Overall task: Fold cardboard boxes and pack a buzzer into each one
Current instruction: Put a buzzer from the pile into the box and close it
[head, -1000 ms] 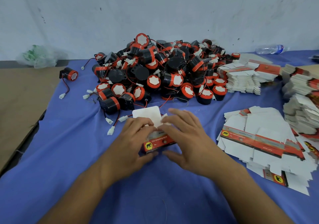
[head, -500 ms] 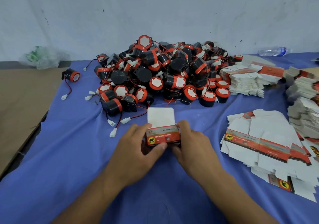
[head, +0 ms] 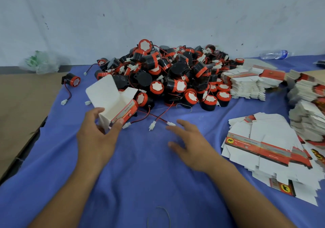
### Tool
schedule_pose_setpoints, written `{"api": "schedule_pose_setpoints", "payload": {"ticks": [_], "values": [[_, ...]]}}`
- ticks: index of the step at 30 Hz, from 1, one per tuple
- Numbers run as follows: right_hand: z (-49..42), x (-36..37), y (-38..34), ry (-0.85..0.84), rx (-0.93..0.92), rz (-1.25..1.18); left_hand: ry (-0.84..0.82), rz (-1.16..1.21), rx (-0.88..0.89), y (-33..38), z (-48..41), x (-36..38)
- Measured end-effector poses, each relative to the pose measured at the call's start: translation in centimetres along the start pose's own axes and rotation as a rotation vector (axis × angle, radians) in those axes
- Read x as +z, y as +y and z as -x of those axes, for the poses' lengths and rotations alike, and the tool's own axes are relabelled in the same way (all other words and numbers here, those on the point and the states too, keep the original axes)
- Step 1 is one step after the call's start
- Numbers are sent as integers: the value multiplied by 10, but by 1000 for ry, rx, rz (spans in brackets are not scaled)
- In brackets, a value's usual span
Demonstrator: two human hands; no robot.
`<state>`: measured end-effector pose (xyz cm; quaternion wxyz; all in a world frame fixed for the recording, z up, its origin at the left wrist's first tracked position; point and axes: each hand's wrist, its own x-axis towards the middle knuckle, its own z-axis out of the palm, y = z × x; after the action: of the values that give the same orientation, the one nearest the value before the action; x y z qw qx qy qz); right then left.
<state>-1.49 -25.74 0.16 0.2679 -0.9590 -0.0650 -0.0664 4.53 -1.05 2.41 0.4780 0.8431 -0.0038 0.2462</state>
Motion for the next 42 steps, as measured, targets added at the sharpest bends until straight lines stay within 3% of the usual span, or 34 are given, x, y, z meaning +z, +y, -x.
{"api": "schedule_pose_setpoints", "payload": {"ticks": [5,10,13,16,21,24,30,33,35,37,39,42], "values": [[-16,14,-2,-62,-62,132,-48,29,27,-10,2,8],[-81,-19,21,170,194,222,-132,-15,86,-16,6,12],[-112,-37,41,59,272,291,-242,-8,150,-16,9,14],[-123,-45,51,104,261,375,-362,9,213,-16,11,16],[-103,-50,45,174,303,208,-545,-36,260,-16,14,15],[-73,-62,35,356,298,-6,-655,-37,304,-14,18,16],[-17,-100,10,681,287,-132,-658,-21,316,-13,19,15],[1,-126,-4,833,139,-445,-672,-11,324,-11,21,15],[7,-132,-13,780,-9,-669,-688,1,325,-8,22,15],[8,-123,-22,611,-148,-729,-713,16,319,-6,25,16],[6,-105,-30,445,-224,-638,-735,7,326,-6,26,17],[2,-73,-34,187,-333,-291,-753,-15,336,-5,27,19]]}}
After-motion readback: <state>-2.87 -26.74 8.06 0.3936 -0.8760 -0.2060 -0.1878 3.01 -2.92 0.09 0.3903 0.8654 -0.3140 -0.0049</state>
